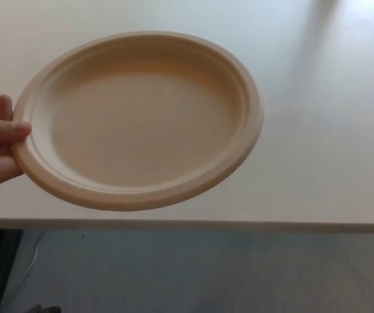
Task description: A person passes a plate to the robot and the robot grabs it with its left hand and places it at the centre of the table infront of it
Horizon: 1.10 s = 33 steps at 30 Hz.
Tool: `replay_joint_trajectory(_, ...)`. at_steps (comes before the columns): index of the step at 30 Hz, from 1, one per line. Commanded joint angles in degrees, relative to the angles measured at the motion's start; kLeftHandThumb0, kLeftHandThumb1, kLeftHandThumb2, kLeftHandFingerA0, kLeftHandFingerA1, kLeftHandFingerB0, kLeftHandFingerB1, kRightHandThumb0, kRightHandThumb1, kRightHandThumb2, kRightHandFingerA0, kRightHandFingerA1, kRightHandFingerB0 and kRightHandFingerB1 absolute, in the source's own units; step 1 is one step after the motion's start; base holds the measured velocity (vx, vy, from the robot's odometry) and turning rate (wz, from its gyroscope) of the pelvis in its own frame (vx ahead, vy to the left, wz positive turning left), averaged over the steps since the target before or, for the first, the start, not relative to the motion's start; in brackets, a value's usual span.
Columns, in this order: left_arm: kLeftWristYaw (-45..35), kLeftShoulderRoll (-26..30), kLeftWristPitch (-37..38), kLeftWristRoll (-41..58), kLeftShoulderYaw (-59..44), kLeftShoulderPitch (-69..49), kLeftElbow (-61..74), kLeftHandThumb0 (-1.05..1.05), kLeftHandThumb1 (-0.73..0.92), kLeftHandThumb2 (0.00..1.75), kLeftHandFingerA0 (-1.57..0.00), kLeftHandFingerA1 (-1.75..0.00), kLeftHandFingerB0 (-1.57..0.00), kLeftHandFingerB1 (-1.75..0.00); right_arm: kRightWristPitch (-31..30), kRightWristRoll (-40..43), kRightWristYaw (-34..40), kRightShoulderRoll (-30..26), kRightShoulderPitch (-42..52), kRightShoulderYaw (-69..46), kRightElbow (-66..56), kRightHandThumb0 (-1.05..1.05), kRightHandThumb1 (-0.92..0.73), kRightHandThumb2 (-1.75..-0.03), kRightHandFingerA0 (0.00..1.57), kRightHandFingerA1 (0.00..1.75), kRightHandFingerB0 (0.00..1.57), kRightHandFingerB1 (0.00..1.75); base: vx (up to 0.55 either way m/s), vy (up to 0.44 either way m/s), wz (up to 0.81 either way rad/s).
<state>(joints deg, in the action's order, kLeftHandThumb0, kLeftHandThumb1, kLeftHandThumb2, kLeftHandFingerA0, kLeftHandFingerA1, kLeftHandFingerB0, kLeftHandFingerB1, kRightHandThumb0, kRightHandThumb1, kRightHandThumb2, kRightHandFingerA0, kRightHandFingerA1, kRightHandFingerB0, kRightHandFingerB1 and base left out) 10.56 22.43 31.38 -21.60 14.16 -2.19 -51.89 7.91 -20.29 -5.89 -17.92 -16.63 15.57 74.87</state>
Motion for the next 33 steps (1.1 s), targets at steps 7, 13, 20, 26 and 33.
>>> replay_joint_trajectory(7, 16.42, 2.69, 11.61, -9.10, -5.70, -15.80, 29.39, -0.66, 0.48, 0.79, -0.28, -0.46, -0.21, -0.41, 0.99, -0.48, -0.74, -0.95, 2.16, -0.02, 0.58, -0.75, -0.59, -1.01, 0.31, 0.60, 0.24, 0.51, 0.00, 0.000, 0.00)
replay_joint_trajectory(13, 12.07, 2.16, 14.42, -7.62, -12.85, -25.65, 53.71, -0.69, 0.53, 0.86, -0.29, -0.51, -0.15, -0.42, 0.56, -0.52, -0.61, -1.03, 2.25, 0.02, 0.61, -0.68, -0.75, -0.62, 0.31, 0.51, 0.28, 0.38, 0.00, 0.000, 0.00)
replay_joint_trajectory(20, 9.20, 0.53, 20.33, -5.11, -18.65, -32.87, 73.08, -0.58, 0.62, 0.59, -0.40, -0.37, -0.27, -0.30, -0.12, -0.34, 0.01, -0.71, 2.15, -0.23, 0.92, -0.69, -0.76, -0.63, 0.26, 0.49, 0.26, 0.38, 0.00, 0.000, 0.00)
replay_joint_trajectory(26, 7.83, 0.69, 24.46, -2.49, -20.58, -34.90, 81.46, -0.61, 0.51, 0.81, -0.37, -0.47, -0.29, -0.43, -0.51, -0.63, 0.31, -0.63, 1.47, 0.03, 0.75, -0.71, -0.76, -0.62, 0.28, 0.53, 0.23, 0.39, 0.00, 0.000, 0.00)
replay_joint_trajectory(33, 10.60, -3.44, 32.25, -2.97, -20.72, -33.98, 80.70, -0.65, 0.48, 0.82, -0.55, -0.52, -0.37, -0.46, -0.95, -0.75, 0.32, -0.57, 0.70, 0.16, 0.56, -0.69, -0.76, -0.63, 0.24, 0.54, 0.24, 0.42, 0.00, 0.000, 0.00)
